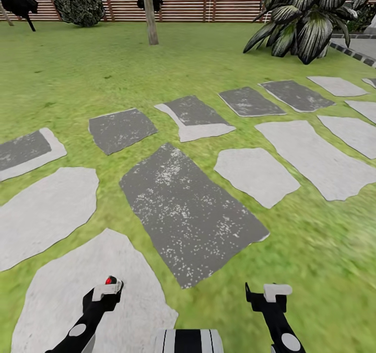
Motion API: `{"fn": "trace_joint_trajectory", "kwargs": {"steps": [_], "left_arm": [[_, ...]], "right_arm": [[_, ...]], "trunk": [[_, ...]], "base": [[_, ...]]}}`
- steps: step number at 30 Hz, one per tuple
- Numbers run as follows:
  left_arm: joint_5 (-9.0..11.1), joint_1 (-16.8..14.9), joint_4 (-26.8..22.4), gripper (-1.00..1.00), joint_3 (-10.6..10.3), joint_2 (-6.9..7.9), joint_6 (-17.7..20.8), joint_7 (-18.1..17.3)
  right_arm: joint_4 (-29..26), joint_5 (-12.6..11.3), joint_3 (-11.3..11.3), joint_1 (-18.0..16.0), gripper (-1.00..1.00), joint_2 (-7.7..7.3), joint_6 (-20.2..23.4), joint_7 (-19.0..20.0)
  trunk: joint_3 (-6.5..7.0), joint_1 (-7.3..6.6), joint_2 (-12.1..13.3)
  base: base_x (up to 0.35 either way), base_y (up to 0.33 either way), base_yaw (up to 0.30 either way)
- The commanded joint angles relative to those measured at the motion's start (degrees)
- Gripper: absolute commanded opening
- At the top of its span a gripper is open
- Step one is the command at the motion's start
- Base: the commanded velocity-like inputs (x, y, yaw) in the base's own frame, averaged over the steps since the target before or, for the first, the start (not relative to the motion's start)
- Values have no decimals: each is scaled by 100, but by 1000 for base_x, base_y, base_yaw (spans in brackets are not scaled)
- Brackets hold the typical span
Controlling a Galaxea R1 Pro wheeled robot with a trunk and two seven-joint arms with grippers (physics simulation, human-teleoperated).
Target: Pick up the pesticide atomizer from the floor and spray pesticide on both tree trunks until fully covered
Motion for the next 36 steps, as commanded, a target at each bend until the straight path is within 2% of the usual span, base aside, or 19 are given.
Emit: {"fn": "trace_joint_trajectory", "kwargs": {"steps": [1, 7, 21, 28, 36], "left_arm": [[-4, -2, 5, 100, 5, -1, -19, 9], [-4, -2, 5, 100, 9, -1, -19, 9], [-4, 50, 5, 100, 5, -1, -193, 9], [-5, 50, 5, 100, 9, 2, -202, 9], [-4, 50, 5, 100, 6, 8, -203, 9]], "right_arm": [[5, 40, 1, -2, 100, -1, -9, -24], [4, 38, -2, -2, 100, -1, -8, -24], [7, 36, -5, -2, 100, -1, -10, -25], [6, 37, -5, -2, 100, -1, -10, -26], [2, 36, -5, -2, 100, -1, -10, -24]], "trunk": [[-3, -1, -1], [-3, -1, -1], [-392, 35, -20], [-417, 35, -20], [-418, 35, -20]], "base": [[0, 0, 8], [0, 0, 2], [0, 0, 0], [4, 0, 0], [164, 21, 0]]}}
